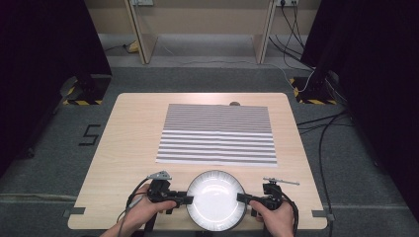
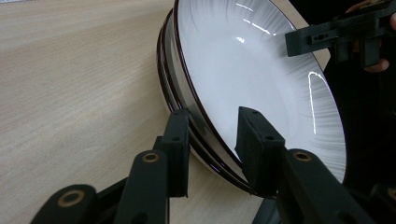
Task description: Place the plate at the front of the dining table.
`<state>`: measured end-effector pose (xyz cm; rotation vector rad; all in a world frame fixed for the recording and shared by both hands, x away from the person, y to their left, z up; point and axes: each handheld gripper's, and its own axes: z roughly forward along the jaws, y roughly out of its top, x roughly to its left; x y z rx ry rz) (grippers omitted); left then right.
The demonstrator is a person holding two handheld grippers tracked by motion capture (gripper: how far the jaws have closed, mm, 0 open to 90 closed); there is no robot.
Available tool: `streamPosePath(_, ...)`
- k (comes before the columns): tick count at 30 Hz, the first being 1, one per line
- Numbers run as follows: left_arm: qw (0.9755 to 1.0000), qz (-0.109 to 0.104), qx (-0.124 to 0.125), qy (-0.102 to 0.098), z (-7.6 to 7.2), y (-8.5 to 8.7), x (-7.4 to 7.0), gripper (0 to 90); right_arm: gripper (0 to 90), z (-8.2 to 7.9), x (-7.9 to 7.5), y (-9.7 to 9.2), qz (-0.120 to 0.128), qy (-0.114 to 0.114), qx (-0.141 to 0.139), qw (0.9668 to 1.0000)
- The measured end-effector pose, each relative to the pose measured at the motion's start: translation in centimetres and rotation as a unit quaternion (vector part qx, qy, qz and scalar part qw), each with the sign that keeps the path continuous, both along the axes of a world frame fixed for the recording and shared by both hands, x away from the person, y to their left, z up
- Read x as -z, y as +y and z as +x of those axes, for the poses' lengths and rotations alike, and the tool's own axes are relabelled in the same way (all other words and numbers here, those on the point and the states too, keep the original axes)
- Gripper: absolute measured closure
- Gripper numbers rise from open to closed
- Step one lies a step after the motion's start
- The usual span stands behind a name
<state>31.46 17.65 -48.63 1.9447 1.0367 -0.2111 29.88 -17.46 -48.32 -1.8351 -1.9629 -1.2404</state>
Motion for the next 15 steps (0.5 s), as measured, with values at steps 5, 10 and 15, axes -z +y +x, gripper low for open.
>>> streamPosePath(5, 0.9999, 0.000, -0.003, -0.017, 0.11, -0.05, -0.20, 66.7, 74.4, 0.33, 0.07, -0.02, 0.004, -0.001, 0.004, 1.0000)
streamPosePath(10, 0.9995, -0.001, -0.004, -0.032, 0.06, -0.16, -0.15, 68.9, 75.6, 0.58, 0.16, 0.02, 0.008, -0.013, 0.000, 0.9999)
streamPosePath(15, 0.9991, 0.003, -0.005, -0.042, 0.08, -0.24, -0.05, 70.4, 82.6, 0.57, 0.30, -0.02, -0.003, -0.025, -0.007, 0.9997)
